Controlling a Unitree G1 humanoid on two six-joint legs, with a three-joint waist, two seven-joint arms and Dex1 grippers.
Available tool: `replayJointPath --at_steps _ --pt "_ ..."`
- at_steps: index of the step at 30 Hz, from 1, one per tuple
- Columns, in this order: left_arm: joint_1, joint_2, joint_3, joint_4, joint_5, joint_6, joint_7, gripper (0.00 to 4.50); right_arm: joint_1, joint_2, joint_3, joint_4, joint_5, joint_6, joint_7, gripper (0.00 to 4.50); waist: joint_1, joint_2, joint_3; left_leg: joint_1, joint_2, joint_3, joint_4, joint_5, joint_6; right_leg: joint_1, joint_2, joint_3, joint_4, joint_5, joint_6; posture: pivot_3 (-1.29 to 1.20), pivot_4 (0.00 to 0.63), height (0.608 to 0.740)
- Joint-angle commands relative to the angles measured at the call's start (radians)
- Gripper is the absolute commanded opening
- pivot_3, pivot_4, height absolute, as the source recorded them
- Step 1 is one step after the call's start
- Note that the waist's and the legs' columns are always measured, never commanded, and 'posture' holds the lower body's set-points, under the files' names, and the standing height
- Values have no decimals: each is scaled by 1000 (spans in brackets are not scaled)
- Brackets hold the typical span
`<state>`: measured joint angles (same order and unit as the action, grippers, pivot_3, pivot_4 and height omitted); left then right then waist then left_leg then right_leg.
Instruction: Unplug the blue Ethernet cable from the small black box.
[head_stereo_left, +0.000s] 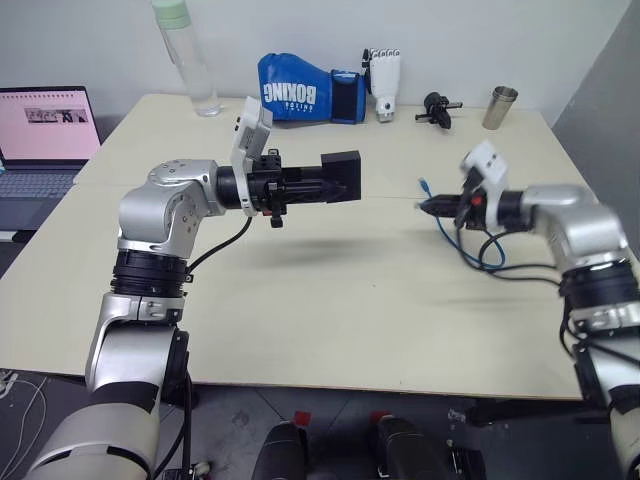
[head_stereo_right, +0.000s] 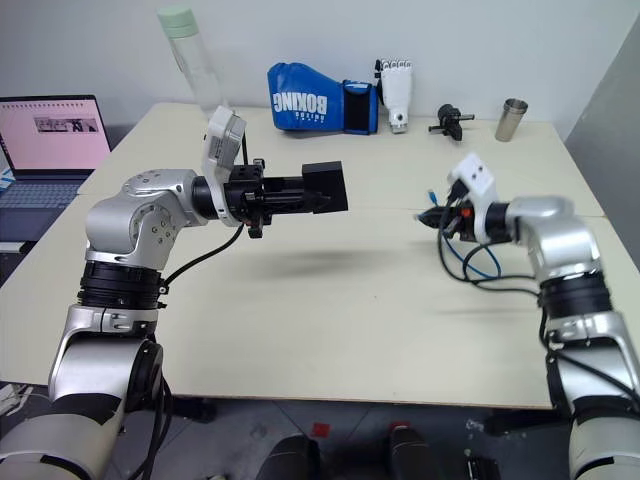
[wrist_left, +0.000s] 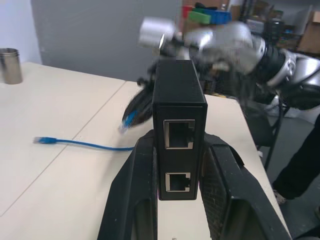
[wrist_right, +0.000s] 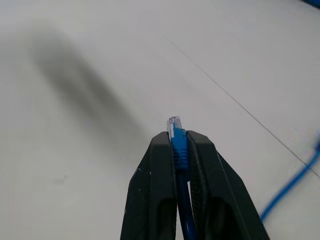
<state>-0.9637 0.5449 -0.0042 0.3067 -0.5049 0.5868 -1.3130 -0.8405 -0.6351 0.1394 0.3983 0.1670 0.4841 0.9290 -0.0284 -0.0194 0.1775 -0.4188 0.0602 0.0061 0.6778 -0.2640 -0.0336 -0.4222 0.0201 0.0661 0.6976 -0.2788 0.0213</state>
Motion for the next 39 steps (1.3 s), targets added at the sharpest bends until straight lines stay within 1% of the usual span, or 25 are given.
replayJointPath --at_steps 1,6,8,9,11,12,15,17,20,24,26,27,30,34,38,39 --pt "18 10 36 -52 -19 2 29 784 104 28 1 -37 -93 -158 -136 65 0 0 0 0 0 0 0 0 0 0 0 0 0 0 0 0 150 740" --pt "30 16 42 -67 -27 13 44 784 170 79 -30 -76 -79 -129 -176 65 -3 0 0 0 0 1 0 0 0 0 -1 1 1 0 0 0 150 740" --pt "30 14 43 -70 -28 16 49 784 178 86 -41 -79 -68 -103 -178 772 -3 0 0 1 0 1 0 0 -1 0 0 1 1 0 0 0 150 740" --pt "30 13 43 -71 -28 17 51 784 181 87 -45 -81 -65 -95 -177 878 -3 0 0 2 0 1 0 0 0 1 0 1 1 0 0 0 150 740" --pt "27 8 46 -70 -31 18 57 784 182 81 -48 -86 -59 -87 -163 1342 -3 0 0 2 0 0 0 0 0 1 0 0 1 0 0 0 150 740" --pt "23 6 51 -68 -37 23 61 784 179 77 -52 -90 -51 -81 -152 1672 -3 0 0 1 0 0 0 0 0 1 0 0 1 0 0 0 150 740" --pt "16 6 53 -60 -40 21 63 784 168 67 -66 -106 -30 -54 -126 2339 -3 0 0 1 0 0 0 0 0 1 0 0 0 0 0 0 150 740" --pt "14 7 49 -51 -34 11 62 784 163 52 -78 -143 -2 -8 -91 2894 -3 0 0 1 0 0 0 0 0 1 0 0 0 0 0 0 150 740" --pt "11 14 51 -35 -27 -2 58 784 160 15 -101 -265 87 122 -15 3623 -2 0 0 1 0 0 0 0 0 1 0 0 0 0 0 0 150 740" --pt "9 42 57 -7 -17 -16 42 784 105 -44 -169 -425 285 379 74 4475 -1 1 1 1 0 0 0 0 0 1 0 0 0 0 0 0 150 740" --pt "15 63 63 9 -12 -25 38 784 37 -86 -220 -491 414 502 132 4475 -2 2 1 1 0 0 0 0 0 1 0 0 1 0 0 0 150 740" --pt "19 72 66 15 -10 -29 39 784 9 -102 -234 -513 452 537 146 4475 -2 2 1 1 0 0 0 0 0 1 1 0 1 0 0 0 150 740" --pt "32 90 81 34 -4 -44 52 784 -46 -107 -254 -545 509 586 122 4475 -2 2 1 1 1 -2 0 0 0 1 1 -1 0 0 0 0 150 740" --pt "54 101 112 107 43 -120 127 784 -99 -44 -267 -574 537 608 20 4475 -2 2 1 1 0 -2 0 0 0 1 1 -1 0 0 0 0 150 740" --pt "84 83 125 218 140 -275 271 784 -89 34 -251 -633 538 592 -75 4475 -1 2 1 1 1 -1 0 0 0 1 1 -1 0 0 0 0 150 740" --pt "92 68 124 260 176 -330 342 784 -77 53 -238 -648 525 578 -99 4475 -1 2 1 0 0 -1 0 0 0 1 1 -1 0 0 0 0 150 740"
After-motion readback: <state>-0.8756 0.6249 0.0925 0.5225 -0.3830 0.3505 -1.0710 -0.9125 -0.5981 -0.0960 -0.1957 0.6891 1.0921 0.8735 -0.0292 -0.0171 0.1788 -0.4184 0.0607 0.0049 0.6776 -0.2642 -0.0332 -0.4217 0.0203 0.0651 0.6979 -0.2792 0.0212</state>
